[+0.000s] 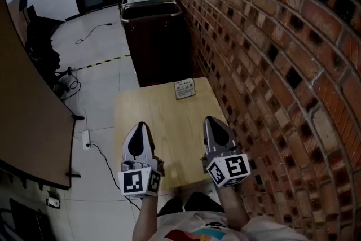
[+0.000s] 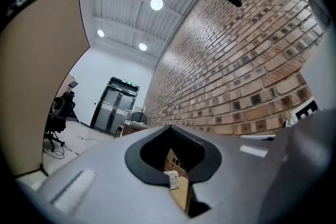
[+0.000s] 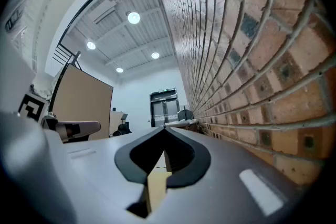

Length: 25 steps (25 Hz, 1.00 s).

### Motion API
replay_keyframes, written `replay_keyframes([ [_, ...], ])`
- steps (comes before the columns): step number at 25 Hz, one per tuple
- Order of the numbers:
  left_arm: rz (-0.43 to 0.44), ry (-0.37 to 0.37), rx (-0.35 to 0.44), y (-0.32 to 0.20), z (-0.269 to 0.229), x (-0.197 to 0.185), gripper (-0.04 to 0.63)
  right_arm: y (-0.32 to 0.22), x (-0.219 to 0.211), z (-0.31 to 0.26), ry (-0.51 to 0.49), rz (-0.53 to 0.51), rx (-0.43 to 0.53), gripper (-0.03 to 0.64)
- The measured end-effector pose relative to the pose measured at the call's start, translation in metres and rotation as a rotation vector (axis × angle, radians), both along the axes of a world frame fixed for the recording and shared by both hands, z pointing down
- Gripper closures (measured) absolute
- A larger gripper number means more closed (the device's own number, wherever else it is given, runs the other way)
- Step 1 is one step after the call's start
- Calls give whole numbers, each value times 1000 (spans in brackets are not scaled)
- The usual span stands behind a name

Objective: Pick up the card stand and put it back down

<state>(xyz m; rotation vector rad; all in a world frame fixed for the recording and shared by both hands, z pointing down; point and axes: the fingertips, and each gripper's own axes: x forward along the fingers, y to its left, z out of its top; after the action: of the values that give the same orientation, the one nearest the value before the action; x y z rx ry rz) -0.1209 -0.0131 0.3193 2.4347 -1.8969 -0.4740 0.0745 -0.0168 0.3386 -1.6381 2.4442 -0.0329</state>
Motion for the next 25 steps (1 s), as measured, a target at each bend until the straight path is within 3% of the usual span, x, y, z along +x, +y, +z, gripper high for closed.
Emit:
replay_keyframes([
  [6,-84,15,-33,-73,11,-35,591,-86,-7,17,-12,-10,-50,603],
  [13,-136,3,-79,-102,28,-45,591,-163,-21,50,90,-91,-84,599],
  [14,-141,0,-89,-105,31,-46,591,-186,-25,61,105,-110,-100,442],
  [15,-146,-5,-102,-108,35,-48,589,-214,-30,74,114,-123,-130,214],
  [16,-151,-12,-118,-110,40,-50,589,-242,-33,90,125,-125,-174,91],
  [18,-159,-19,-151,-114,49,-55,589,-296,-35,129,189,-98,-281,41],
  [21,-196,0,-203,-113,66,-66,590,-346,-24,201,292,-51,-466,40],
  [25,-273,-11,-236,-116,83,-99,589,-370,-27,255,269,6,-586,40],
])
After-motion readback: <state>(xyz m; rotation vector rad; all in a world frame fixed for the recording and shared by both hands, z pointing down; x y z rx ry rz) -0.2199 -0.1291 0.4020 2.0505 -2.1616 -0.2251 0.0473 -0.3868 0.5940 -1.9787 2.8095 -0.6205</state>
